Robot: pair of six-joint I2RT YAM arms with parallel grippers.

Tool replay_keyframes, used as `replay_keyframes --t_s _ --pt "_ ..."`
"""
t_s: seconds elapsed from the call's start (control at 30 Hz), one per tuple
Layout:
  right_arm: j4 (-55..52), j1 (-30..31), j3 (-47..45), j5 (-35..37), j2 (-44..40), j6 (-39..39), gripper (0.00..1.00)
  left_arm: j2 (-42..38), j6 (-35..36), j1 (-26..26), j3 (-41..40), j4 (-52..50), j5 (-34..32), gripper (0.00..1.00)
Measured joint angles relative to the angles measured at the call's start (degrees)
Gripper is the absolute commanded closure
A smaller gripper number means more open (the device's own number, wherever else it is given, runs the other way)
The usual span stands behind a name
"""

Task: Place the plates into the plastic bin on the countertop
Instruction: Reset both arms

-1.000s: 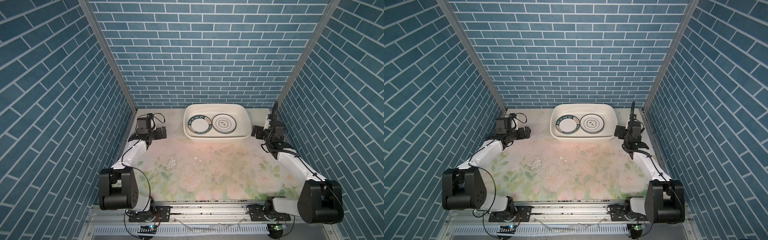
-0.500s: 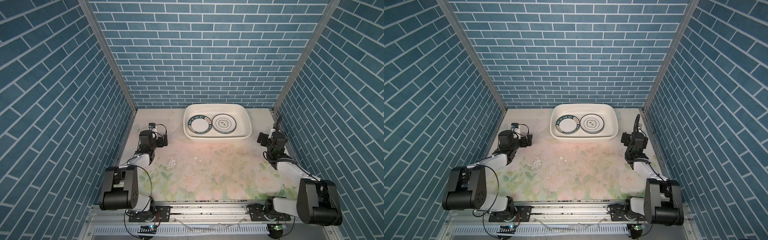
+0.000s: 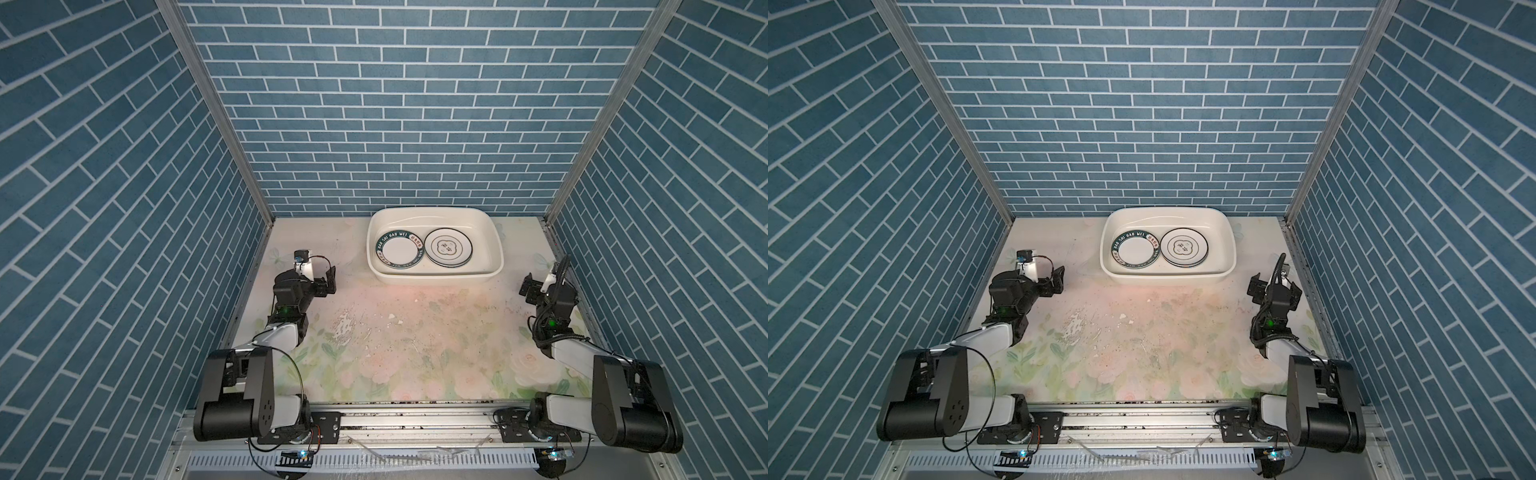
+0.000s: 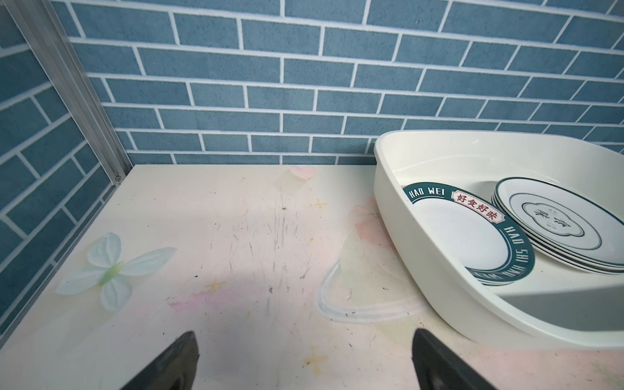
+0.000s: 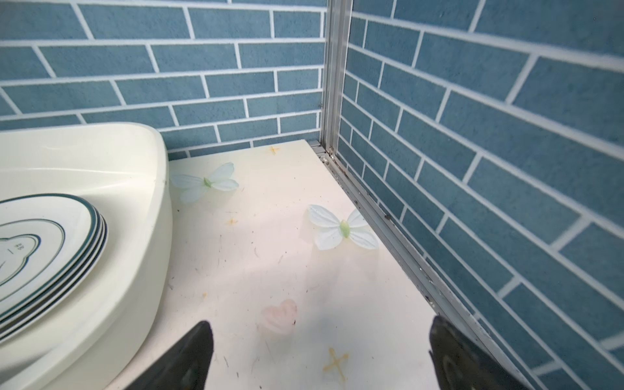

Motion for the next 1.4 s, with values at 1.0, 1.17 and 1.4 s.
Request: replay_keyframes --t_s 1.0,1.17,1.4 --pt "-0.4 -2.6 -3.3 -5.5 -5.0 1.8 0.01 14.0 1.8 3.4 -17.1 29.2 0.4 0.01" --pt "4.2 -2.6 -8.6 -5.4 -1.7 2.2 0.01 13.1 1.8 3.4 -15.0 30.3 1.1 0.00" --pt "10.2 -2.6 -6.7 -6.9 8.9 3.3 0.01 12.1 2.6 2.3 -8.9 23.6 0.0 0.00"
